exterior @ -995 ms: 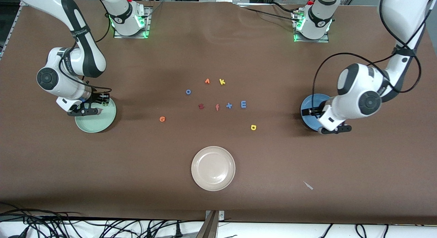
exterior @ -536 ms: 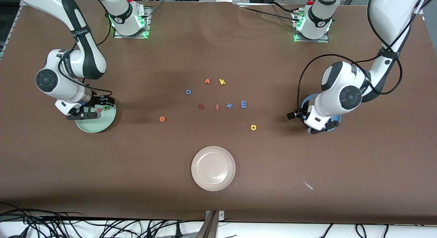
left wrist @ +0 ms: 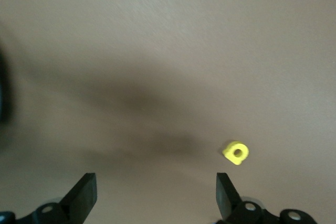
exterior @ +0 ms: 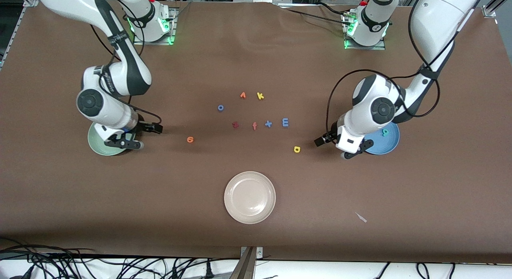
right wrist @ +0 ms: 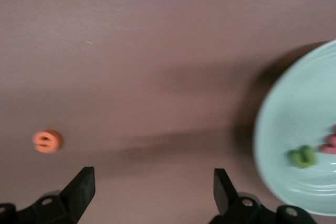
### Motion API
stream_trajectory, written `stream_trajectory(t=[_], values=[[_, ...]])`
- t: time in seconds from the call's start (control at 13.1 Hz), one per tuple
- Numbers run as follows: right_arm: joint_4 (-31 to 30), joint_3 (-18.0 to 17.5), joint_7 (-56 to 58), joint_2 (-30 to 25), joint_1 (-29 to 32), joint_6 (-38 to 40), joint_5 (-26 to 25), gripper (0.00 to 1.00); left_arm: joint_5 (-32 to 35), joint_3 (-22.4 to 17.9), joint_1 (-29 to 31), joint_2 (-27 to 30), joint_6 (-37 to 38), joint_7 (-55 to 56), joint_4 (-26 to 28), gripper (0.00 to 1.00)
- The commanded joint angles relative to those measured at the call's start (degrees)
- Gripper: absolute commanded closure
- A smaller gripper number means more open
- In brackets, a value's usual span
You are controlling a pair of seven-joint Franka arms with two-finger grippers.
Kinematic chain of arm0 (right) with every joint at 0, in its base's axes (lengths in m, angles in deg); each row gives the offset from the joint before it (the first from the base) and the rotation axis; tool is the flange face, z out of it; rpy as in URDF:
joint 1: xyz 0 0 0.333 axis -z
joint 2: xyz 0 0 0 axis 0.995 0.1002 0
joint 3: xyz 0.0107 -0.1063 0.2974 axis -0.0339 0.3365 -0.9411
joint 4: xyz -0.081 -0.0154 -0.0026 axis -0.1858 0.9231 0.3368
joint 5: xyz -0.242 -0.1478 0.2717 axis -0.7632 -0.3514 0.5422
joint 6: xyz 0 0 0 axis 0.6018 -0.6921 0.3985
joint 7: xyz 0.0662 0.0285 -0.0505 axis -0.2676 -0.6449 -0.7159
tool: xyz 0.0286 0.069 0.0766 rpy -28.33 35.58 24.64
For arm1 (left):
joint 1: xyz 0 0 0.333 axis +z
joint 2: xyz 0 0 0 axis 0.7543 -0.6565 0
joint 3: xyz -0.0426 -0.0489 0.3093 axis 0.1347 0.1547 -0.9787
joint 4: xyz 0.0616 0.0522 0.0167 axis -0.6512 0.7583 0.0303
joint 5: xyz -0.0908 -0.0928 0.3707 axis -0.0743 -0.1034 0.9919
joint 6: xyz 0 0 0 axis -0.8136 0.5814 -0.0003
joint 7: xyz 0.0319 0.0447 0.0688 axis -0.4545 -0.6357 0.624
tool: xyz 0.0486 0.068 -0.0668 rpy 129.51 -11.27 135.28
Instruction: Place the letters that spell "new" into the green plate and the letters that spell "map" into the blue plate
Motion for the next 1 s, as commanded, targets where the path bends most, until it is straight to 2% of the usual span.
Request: stream_trajectory(t=[0.0,0.38,0.77,0.84,0.92], values=[[6.2,-2.9,-7.7,5.2,0.0,0.7,0.0,0.00,3.6,-4.2,-6.9,-4.3,0.0,7.3,-5.0,0.00],[10.1,-3.0,-15.8,10.5,-4.0,-3.3,0.0,0.00,5.0,-9.8,-15.5,-9.1,0.0,14.3,-11.4,0.00],[8.5,-3.0,-18.4,13.2,-6.8,-9.1,0.0,0.00,5.0,-10.0,-17.8,-12.6,-0.1,16.9,-14.7,0.06],[7.7,-3.0,-18.4,13.1,-7.1,-9.4,0.0,0.01,5.0,-10.8,-18.5,-13.6,-0.1,17.5,-16.0,0.06],[7.0,-3.0,-18.3,13.1,-7.1,-10.1,-0.1,0.08,5.0,-12.5,-20.4,-14.0,-0.1,17.8,-16.7,0.07]])
